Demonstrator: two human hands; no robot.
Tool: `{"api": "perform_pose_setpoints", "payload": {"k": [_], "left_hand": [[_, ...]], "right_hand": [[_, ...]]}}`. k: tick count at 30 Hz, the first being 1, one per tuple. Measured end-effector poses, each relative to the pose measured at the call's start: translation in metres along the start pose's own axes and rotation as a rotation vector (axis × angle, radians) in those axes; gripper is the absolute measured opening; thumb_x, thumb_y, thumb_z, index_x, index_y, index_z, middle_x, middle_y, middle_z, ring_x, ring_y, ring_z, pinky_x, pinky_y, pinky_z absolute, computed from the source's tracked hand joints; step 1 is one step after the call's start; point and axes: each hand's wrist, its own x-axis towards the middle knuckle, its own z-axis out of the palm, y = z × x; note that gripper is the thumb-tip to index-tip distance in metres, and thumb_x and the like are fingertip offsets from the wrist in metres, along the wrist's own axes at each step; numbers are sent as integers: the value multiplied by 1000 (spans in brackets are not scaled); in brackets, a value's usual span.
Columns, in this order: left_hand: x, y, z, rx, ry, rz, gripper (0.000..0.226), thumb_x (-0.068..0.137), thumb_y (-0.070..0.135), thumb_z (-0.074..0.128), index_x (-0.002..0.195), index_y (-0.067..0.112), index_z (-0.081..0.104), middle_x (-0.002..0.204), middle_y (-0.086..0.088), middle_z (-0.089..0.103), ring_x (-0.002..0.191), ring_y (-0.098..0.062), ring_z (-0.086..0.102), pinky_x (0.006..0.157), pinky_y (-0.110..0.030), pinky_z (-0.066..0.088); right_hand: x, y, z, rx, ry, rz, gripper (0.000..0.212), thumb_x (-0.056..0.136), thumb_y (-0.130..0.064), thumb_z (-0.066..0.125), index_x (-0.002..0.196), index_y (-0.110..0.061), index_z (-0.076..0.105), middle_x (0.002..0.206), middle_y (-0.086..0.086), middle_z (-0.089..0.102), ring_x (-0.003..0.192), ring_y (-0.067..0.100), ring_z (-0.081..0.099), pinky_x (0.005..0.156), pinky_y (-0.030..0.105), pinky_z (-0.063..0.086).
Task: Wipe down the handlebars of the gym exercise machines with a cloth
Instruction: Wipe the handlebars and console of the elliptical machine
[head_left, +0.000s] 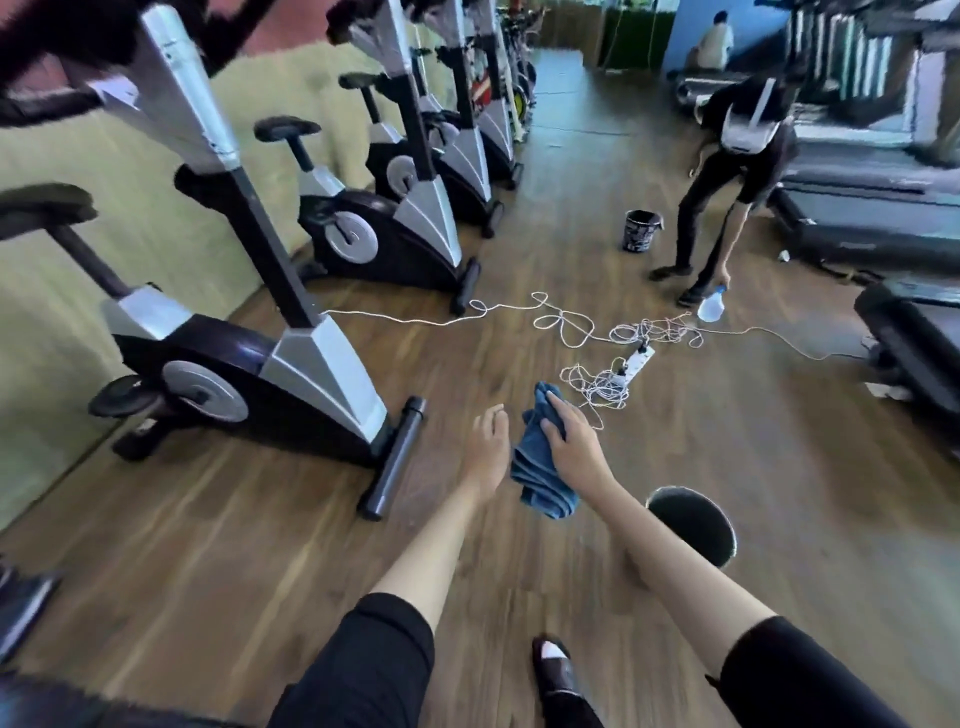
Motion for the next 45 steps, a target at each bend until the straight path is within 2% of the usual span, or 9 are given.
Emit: {"api": "perform_pose_setpoints", "payload": {"k": [11, 16, 18, 22, 28, 32, 36, 41, 45], "left_hand": [[151, -17, -74, -69, 348, -192, 39, 105, 18, 24, 130, 3, 49, 139, -11, 46, 133, -24, 38, 109, -30, 27], [176, -23, -125, -172, 556, -311, 30, 103, 25, 25, 86, 23, 49, 107, -6, 52, 101, -18, 45, 90, -25, 35], [181, -27, -149, -166, 614, -347, 29, 104, 25, 24, 101, 32, 53, 118, -6, 51, 111, -16, 44, 89, -23, 32], [190, -45, -203, -109, 750, -387, 44, 104, 30, 26, 139, 10, 43, 144, -9, 44, 134, -24, 39, 106, -27, 31], [205, -69, -284, -64, 904, -370, 35, 104, 14, 24, 124, 9, 53, 132, -14, 52, 124, -22, 43, 82, -12, 24], [199, -75, -328, -108, 993, -386, 36, 105, 20, 24, 121, 16, 56, 111, 12, 47, 107, -4, 44, 89, -14, 24], [191, -85, -360, 3, 1076, -414, 40, 104, 25, 22, 131, 17, 51, 126, 6, 48, 121, -7, 43, 100, -22, 25], [175, -88, -395, 99, 1218, -484, 33, 104, 18, 22, 86, 32, 46, 92, 15, 42, 91, -3, 40, 88, -21, 25], [163, -91, -419, 151, 1311, -538, 26, 104, 18, 26, 111, 19, 51, 128, -19, 52, 114, -29, 47, 100, -35, 34]], "right_hand": [[208, -48, 80, -29, -380, -326, 44, 99, -4, 46, 142, 0, 39, 144, 15, 42, 135, 27, 38, 99, 4, 15], [256, -90, 134, -12, -542, -423, 45, 100, -6, 44, 145, -3, 36, 148, 14, 38, 137, 25, 35, 104, 12, 17], [269, -108, 159, 1, -600, -454, 45, 101, -8, 43, 145, -4, 35, 148, 13, 39, 137, 24, 35, 102, 9, 16], [288, -149, 212, 13, -698, -517, 45, 101, -8, 43, 145, -4, 35, 146, 14, 41, 134, 25, 39, 98, 8, 19], [303, -214, 281, 36, -807, -621, 45, 101, -7, 42, 145, -4, 35, 146, 15, 40, 134, 26, 38, 96, 7, 18], [306, -253, 317, 57, -879, -657, 45, 102, -9, 41, 146, -4, 34, 146, 15, 40, 134, 26, 38, 97, 8, 19], [301, -283, 348, 85, -963, -718, 45, 102, -9, 41, 146, -5, 34, 147, 14, 38, 137, 25, 36, 109, 21, 22], [291, -318, 396, 97, -1091, -784, 45, 103, -11, 40, 147, -8, 33, 150, 8, 36, 140, 21, 32, 103, 11, 17], [285, -345, 432, 121, -1212, -881, 46, 102, -10, 40, 147, -7, 33, 151, 9, 34, 140, 21, 31, 96, 3, 15]]}}
